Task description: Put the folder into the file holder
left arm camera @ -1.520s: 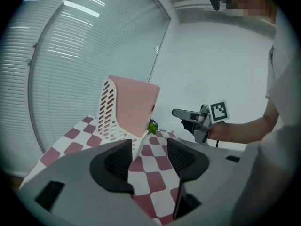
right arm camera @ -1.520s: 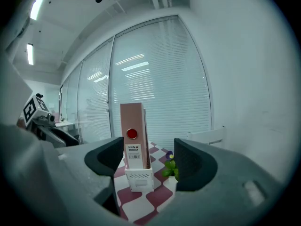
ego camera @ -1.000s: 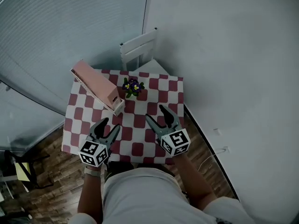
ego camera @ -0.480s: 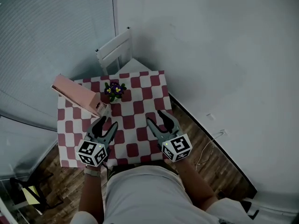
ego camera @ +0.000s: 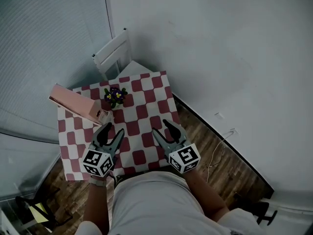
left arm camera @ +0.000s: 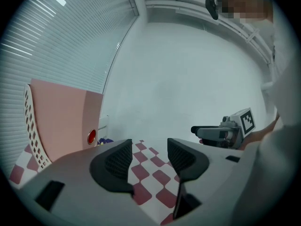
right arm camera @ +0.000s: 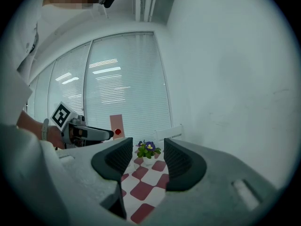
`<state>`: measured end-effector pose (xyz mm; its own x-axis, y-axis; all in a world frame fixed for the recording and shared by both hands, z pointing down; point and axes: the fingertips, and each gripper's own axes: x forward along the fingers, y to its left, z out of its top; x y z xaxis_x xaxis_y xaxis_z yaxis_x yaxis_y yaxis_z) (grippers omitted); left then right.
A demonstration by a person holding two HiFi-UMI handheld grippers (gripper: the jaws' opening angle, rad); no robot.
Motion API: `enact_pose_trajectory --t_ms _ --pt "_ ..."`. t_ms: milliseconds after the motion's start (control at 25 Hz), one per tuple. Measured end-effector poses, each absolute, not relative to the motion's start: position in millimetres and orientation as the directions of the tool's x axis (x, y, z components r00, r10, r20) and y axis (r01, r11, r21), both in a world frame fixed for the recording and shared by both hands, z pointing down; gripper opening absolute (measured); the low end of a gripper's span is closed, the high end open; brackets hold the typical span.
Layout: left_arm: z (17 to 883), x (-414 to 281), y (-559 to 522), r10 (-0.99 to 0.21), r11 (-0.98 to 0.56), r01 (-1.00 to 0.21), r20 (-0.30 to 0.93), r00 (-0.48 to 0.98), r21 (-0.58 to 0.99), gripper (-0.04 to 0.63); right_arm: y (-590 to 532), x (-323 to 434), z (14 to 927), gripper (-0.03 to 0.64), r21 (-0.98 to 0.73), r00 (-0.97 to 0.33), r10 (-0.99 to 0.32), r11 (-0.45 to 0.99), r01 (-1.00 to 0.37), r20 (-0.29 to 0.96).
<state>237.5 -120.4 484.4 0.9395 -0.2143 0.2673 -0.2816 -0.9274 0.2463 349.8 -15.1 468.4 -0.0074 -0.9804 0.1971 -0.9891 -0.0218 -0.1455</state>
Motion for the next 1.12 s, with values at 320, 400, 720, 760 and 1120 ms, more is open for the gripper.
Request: enact_pose_trajectory --t_ms 320,400,720,760,1120 --pt "489 235 -121 -0.203 -0.930 -0.272 0.272 0.941 0.248 0.218 -16 340 476 0.212 -0.190 -0.017 -0.979 -0.023 -0.981 0.203" --pt "491 235 -121 -0.200 -0.930 -0.271 0.273 0.941 0.250 0.218 -17 338 479 0.212 -0.193 -0.019 -0.976 -0.023 -0.981 0.215" --pt "497 232 -116 -0.194 -0.930 -0.270 0.289 0.938 0.251 0.218 -20 331 489 0.212 -0.182 -0.040 -0.969 -0.005 -0.983 0.246" --pt "498 232 -116 -0.195 -0.929 -0.272 0.291 0.937 0.251 0.218 -21 331 489 0.212 -0.183 -0.042 -0.968 -0.004 -0.983 0.246" --pt "499 229 -117 -0.216 -0.922 -0.293 0.293 0.931 0.252 0.218 -24 329 491 0.212 -0.180 -0.067 -0.966 0.022 -0.983 0.250"
